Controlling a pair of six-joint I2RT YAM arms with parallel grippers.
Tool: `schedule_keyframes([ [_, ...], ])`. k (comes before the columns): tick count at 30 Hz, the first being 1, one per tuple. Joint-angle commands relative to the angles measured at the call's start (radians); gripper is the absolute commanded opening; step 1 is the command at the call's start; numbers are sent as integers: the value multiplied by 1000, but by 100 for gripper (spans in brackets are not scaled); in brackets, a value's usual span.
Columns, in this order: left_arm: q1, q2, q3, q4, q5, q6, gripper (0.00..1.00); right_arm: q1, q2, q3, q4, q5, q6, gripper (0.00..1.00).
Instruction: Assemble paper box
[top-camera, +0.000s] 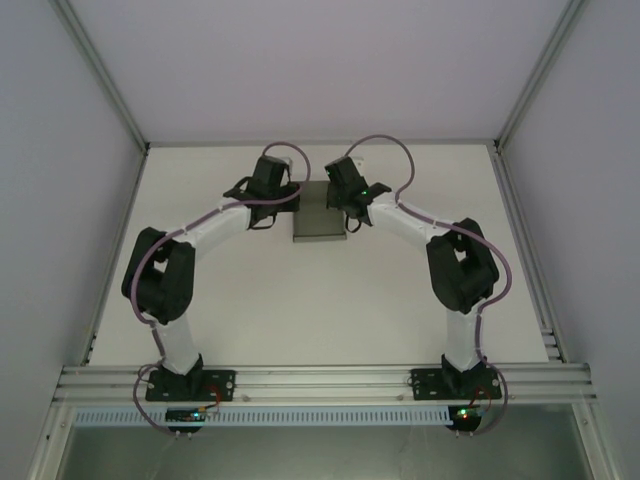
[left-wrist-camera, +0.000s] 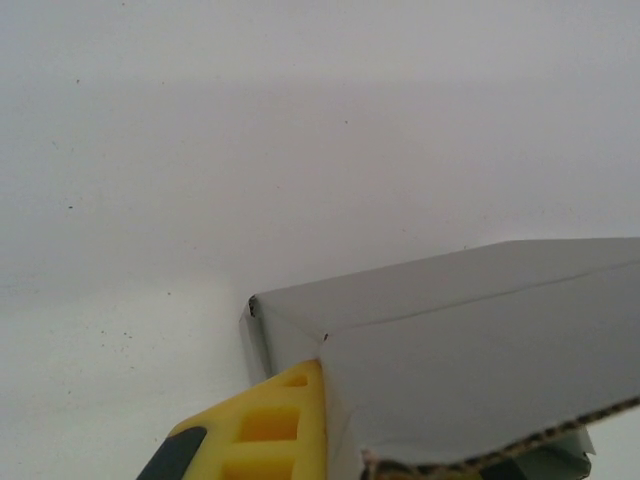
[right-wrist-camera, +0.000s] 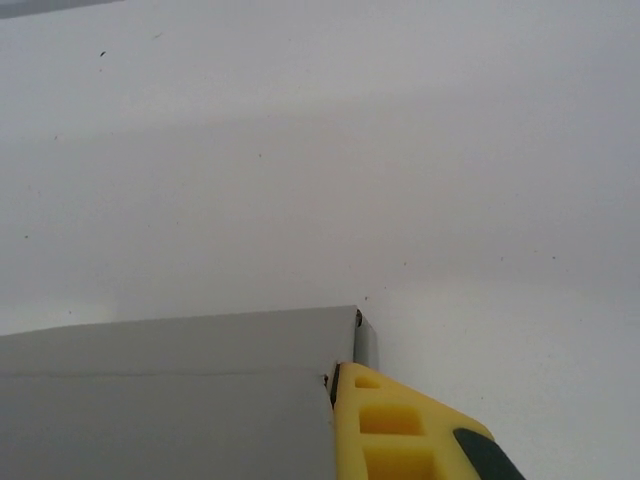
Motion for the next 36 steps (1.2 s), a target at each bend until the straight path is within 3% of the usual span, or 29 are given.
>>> schedule_keyframes([
  [1, -74, 5, -32, 90, 163, 6, 0, 68, 8, -35, 159, -80, -7, 5],
  [14, -86, -55, -189, 125, 140, -10, 0, 90, -68, -316, 352, 18, -72, 5],
  [16, -85, -68, -196, 118, 137, -15, 4, 93, -73, -341, 376, 20, -85, 5],
  [19, -86, -99, -213, 115, 133, -16, 14, 103, -89, -375, 400, 37, -117, 5],
  [25, -98, -180, -218, 58, 106, -9, 45, 135, -123, -442, 444, 100, -169, 6],
  [29, -99, -245, -217, 9, 88, -15, 72, 146, -133, -480, 471, 114, -173, 7],
  [31, -100, -281, -216, -24, 57, -25, 95, 149, -138, -502, 495, 124, -173, 7],
  [32, -100, -299, -215, -42, 37, -25, 100, 151, -139, -509, 499, 125, -174, 7],
  [36, -99, -370, -212, -124, -67, -39, 100, 157, -143, -535, 516, 139, -178, 8],
])
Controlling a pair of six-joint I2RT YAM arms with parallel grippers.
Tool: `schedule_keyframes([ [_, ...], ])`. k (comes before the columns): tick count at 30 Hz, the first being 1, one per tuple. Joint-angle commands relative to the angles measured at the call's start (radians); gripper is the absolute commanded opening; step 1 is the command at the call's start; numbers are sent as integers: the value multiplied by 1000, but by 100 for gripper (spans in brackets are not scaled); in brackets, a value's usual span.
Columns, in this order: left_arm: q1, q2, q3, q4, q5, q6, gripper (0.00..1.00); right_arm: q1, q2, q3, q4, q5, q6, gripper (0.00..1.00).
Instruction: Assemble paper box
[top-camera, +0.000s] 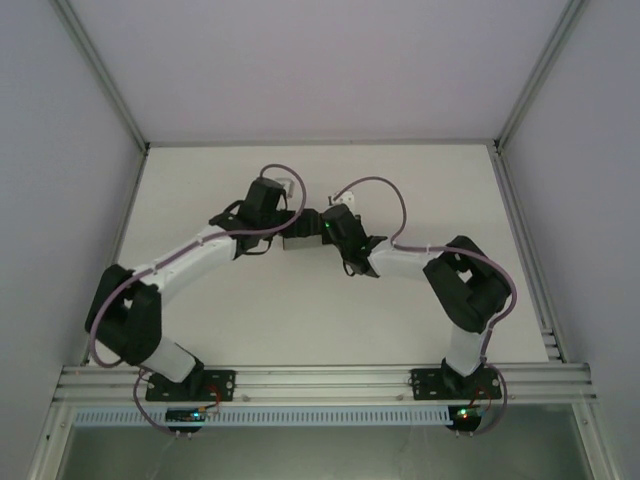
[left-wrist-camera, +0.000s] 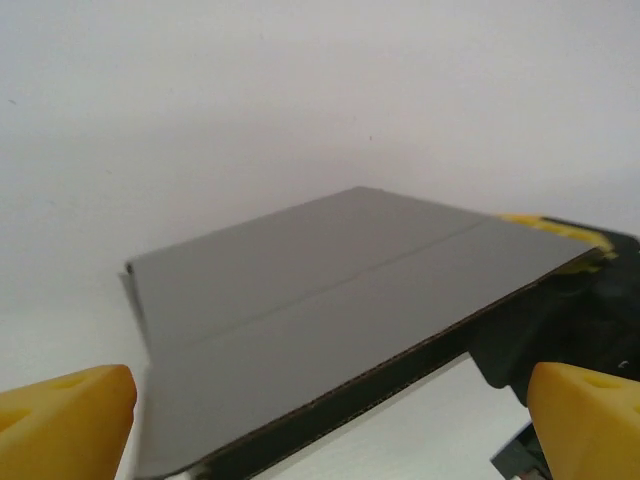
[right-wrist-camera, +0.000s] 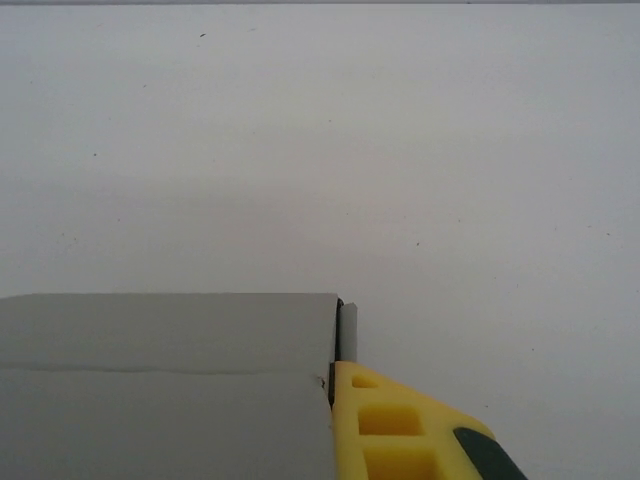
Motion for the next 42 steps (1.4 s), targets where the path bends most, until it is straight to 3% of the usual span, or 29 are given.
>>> schedule_keyframes([
  [1, -3, -74, 14, -81, -100, -20, 100, 10, -4, -42, -38, 5, -21, 9],
  [5, 39, -86, 9, -105, -116, -64, 100, 15, -3, -71, 21, 13, -36, 10],
  [14, 178, 74, -12, -8, 161, -180, 100, 42, 1, -96, 34, 35, -55, 14],
  [21, 193, 165, -33, 71, 247, -202, 82, 62, -6, -116, 32, 61, -53, 18],
  [28, 210, 227, -60, 122, 287, -208, 75, 67, -59, -142, -30, 32, -56, 26],
  [37, 224, 278, -100, 181, 330, -198, 73, 37, -239, -236, -254, -34, 9, 60],
  [42, 232, 289, -136, 245, 356, -192, 65, -3, -347, -316, -268, -96, 7, 84],
])
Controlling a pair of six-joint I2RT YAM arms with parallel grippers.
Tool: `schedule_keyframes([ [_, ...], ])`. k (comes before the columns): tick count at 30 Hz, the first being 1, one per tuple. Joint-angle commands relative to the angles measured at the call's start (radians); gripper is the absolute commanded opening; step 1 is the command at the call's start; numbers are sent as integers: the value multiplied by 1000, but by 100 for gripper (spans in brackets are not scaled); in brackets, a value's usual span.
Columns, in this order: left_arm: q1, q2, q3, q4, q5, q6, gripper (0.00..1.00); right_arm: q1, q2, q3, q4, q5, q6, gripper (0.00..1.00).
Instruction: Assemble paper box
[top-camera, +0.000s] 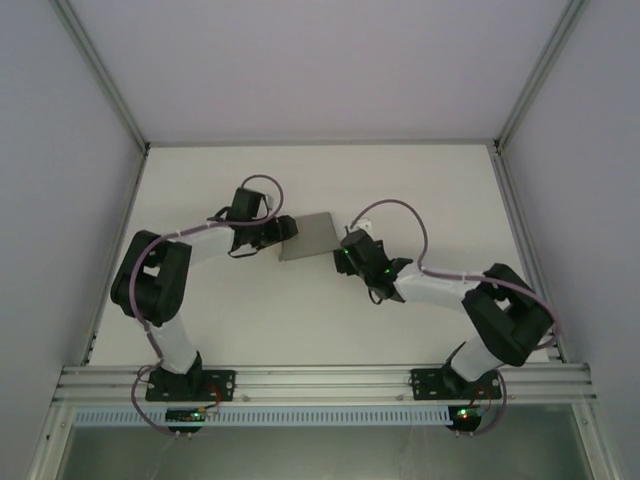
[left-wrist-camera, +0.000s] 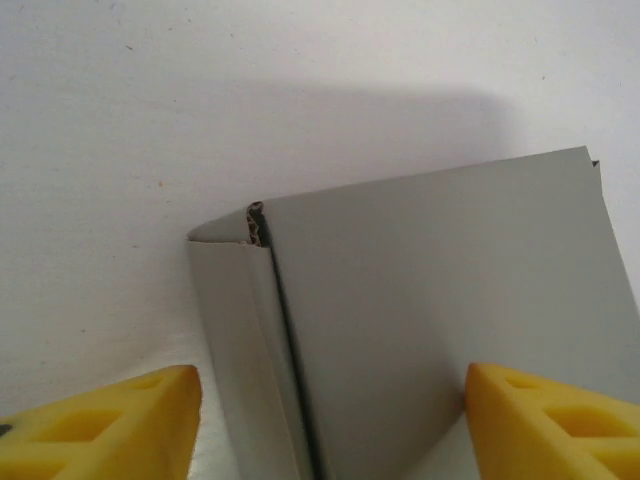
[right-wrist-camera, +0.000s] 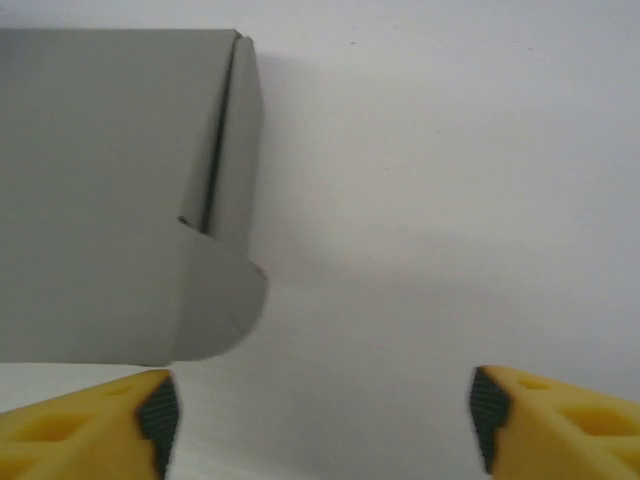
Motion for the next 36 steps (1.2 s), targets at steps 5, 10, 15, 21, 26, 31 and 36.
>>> schedule_keyframes([
  [5, 42, 35, -76, 170, 119, 9, 52, -98, -127, -88, -21, -168, 8, 99],
  [10, 74, 66, -125, 276, 197, -24, 41, -192, -171, -85, 11, -371, 35, 99],
  [15, 111, 89, -177, 372, 266, -74, 37, -270, -163, -32, 4, -545, 129, 99],
  [21, 149, 127, -238, 519, 353, -144, 31, -310, -72, 72, -23, -683, 195, 99],
  [26, 175, 149, -270, 594, 389, -179, 30, -332, 71, 186, -22, -815, 248, 99],
  [31, 196, 166, -301, 657, 411, -203, 29, -351, 254, 330, -44, -961, 323, 99],
  [36, 198, 176, -305, 664, 413, -195, 29, -339, 391, 421, 15, -1045, 409, 93],
])
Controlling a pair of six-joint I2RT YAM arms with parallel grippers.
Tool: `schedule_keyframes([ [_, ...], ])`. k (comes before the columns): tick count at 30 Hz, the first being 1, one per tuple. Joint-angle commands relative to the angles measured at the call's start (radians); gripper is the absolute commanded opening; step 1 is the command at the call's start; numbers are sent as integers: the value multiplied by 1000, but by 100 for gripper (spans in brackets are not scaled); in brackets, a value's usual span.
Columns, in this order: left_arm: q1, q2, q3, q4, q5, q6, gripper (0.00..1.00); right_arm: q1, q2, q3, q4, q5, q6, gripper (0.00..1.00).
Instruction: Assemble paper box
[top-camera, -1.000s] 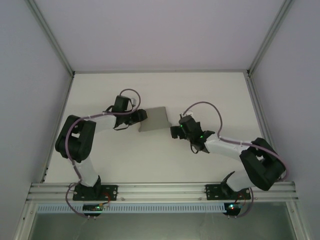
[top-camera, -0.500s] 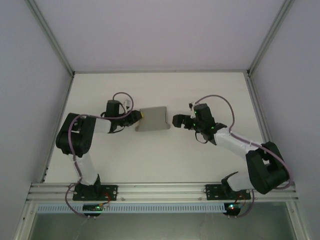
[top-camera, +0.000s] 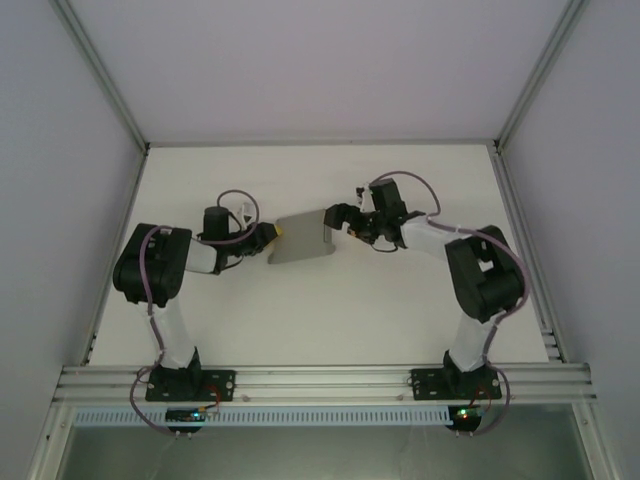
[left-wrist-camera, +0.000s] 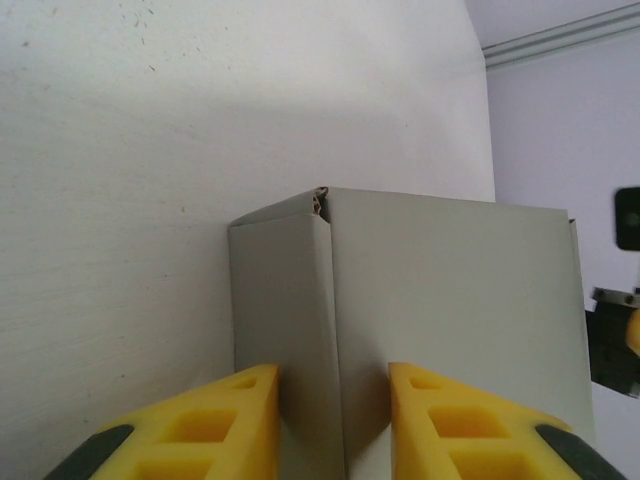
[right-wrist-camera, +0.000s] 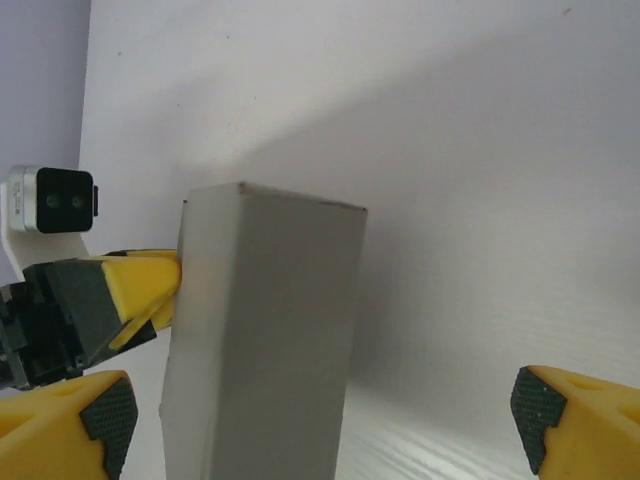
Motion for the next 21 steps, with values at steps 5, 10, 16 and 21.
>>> schedule_keyframes([
  [5, 5, 65, -25, -58, -2, 7, 29, 19, 145, 74, 172, -218, 185, 80],
  [10, 5, 67, -14, -59, 7, 18, 30, 28, 165, 81, 186, -233, 196, 64],
  [16, 4, 38, 13, -33, 48, 41, 38, 26, 136, 48, 245, -242, 229, 39],
  [21, -4, -42, 39, -75, 18, 89, 51, 16, 90, 27, 232, -228, 217, 38],
])
